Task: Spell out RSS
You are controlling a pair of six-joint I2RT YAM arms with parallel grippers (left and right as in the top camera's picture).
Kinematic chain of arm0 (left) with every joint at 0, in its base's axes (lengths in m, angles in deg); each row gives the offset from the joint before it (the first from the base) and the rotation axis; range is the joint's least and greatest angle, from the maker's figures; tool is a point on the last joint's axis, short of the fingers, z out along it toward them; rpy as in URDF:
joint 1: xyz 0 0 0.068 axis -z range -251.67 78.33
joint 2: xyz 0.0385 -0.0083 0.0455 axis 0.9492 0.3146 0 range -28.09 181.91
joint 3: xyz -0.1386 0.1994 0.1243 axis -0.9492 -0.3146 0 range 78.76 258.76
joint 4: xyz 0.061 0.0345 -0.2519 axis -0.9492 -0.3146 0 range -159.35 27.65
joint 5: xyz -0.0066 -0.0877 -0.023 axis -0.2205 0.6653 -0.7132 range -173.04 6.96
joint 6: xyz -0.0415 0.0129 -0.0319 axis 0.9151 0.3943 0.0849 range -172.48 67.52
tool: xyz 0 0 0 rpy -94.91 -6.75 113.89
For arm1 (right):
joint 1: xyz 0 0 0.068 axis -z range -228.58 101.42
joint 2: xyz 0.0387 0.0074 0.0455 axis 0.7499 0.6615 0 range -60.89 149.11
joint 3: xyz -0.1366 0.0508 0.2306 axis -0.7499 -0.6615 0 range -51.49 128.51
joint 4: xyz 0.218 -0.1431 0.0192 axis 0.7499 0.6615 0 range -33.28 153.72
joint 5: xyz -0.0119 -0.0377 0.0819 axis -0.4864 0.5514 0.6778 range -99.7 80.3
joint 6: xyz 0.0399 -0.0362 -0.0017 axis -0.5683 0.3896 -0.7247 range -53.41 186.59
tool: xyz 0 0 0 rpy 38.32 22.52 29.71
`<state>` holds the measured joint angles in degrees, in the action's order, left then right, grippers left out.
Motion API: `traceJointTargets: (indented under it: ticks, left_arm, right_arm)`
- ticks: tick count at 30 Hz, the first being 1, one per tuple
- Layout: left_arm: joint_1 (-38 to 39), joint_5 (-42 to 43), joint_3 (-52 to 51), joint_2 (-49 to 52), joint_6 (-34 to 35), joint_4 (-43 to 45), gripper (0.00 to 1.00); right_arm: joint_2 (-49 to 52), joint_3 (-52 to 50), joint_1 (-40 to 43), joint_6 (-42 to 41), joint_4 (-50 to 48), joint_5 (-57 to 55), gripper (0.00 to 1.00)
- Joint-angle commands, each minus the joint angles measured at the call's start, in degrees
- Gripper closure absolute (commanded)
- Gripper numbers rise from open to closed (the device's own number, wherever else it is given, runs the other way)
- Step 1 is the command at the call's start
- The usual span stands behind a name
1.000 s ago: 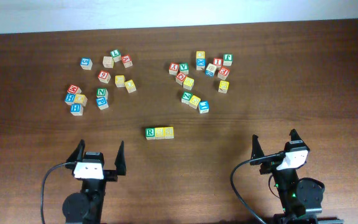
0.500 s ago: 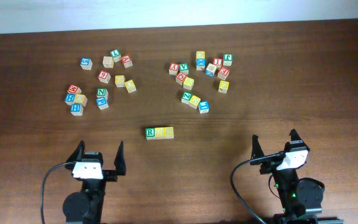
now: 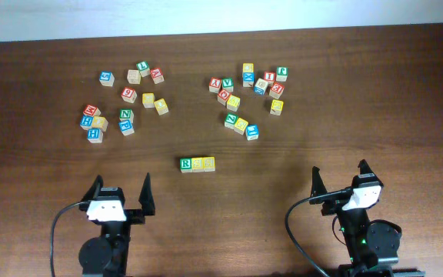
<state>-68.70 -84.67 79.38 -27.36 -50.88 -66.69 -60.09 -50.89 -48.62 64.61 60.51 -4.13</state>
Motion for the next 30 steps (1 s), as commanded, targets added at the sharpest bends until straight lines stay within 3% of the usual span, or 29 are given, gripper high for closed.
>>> traceJointTargets:
  ticks: [1, 30]
  left_arm:
    - [0.6, -1.1, -0.2, -0.5, -3.0, -0.3, 0.01]
    - [-1.3, -0.9, -0.2, -0.5, -3.4, -0.5, 0.01]
  right_arm:
    - [-0.6, -0.3, 0.4, -0.6, 0.3, -0.3, 0.02]
    - [-0.6, -0.3, 0.4, -0.6, 0.3, -0.3, 0.02]
